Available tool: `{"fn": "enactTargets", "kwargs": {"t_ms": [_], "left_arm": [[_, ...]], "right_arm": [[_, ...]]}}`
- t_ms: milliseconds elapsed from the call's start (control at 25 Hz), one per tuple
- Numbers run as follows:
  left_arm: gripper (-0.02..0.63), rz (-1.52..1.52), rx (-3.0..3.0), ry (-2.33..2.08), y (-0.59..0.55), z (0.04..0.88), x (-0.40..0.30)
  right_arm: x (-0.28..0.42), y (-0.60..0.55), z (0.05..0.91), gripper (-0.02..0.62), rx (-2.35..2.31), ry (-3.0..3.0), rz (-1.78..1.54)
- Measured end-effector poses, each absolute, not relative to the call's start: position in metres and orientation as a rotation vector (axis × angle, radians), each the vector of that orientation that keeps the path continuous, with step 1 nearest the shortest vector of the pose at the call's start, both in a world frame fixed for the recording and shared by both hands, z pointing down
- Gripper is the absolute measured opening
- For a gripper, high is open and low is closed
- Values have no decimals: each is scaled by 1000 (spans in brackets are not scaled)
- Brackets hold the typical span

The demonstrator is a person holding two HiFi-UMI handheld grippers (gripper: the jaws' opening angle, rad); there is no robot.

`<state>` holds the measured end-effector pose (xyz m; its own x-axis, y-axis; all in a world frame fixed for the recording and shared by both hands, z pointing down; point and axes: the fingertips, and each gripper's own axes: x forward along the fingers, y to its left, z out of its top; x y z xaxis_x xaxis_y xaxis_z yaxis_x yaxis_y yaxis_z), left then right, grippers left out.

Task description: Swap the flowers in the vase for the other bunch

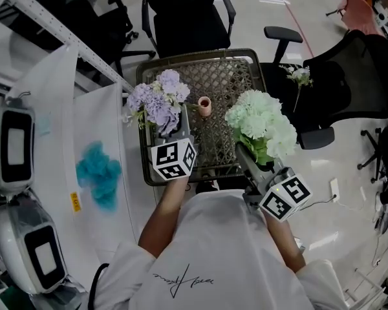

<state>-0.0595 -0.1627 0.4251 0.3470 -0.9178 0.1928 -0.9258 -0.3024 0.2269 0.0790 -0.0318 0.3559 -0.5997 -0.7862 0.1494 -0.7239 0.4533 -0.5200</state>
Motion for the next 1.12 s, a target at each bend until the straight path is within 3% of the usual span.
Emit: {"fn": "enactTargets", "kwargs": {"t_ms": [1120], "left_arm": [[51,-64,2325,-1604,-107,391,-82]], "right_arm": [[50,-2,353,78,-1308,2597,-808]]}}
